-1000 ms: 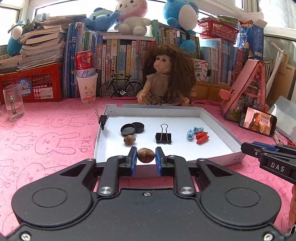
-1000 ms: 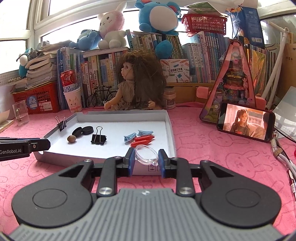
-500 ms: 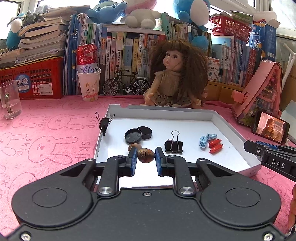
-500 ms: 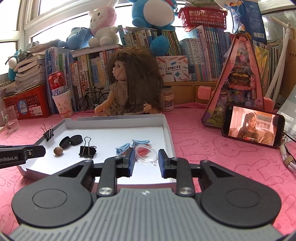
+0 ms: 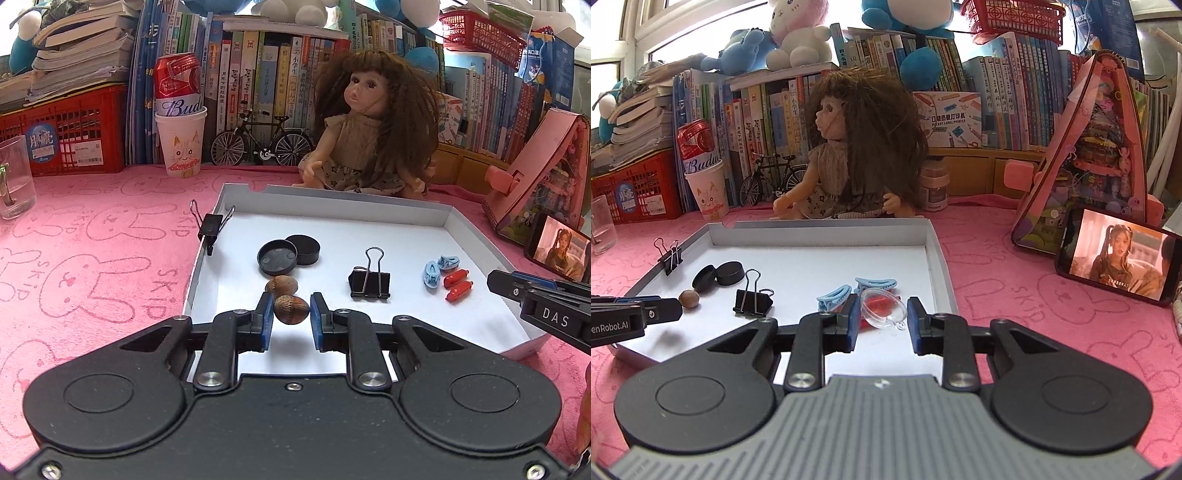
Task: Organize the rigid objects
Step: 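Lower and open left gripper beside the other nut while right releases the clear lid by the crayons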
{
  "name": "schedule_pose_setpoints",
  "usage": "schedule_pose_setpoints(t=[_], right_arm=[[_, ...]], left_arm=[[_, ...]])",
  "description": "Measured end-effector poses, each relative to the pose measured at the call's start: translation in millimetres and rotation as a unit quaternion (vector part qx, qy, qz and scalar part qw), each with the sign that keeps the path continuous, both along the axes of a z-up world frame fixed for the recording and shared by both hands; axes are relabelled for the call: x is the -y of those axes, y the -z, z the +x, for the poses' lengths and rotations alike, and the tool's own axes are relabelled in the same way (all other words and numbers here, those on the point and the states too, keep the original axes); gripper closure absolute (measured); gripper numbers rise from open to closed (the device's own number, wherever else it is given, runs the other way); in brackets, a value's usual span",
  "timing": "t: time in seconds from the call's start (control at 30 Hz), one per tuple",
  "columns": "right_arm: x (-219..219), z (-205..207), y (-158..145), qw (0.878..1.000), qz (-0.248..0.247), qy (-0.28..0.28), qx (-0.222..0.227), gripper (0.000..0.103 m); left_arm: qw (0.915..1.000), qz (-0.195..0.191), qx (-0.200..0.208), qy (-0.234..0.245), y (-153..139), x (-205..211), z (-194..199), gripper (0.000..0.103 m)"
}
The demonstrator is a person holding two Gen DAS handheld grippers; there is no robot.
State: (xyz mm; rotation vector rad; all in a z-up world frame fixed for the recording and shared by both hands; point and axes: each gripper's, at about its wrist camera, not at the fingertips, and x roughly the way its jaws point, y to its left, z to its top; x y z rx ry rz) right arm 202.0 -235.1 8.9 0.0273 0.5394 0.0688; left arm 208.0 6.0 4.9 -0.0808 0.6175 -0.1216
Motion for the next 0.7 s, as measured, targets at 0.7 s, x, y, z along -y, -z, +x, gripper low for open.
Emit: schedule_pose_setpoints(t=[0.7], right_arm=[[1.2,25.2,11.4,0.999,0.012,0.011,-0.034,0.071]], left_arm=[[0.9999,0.001,-0.007,-0.008,12.0,4.6,23.0,0.084]])
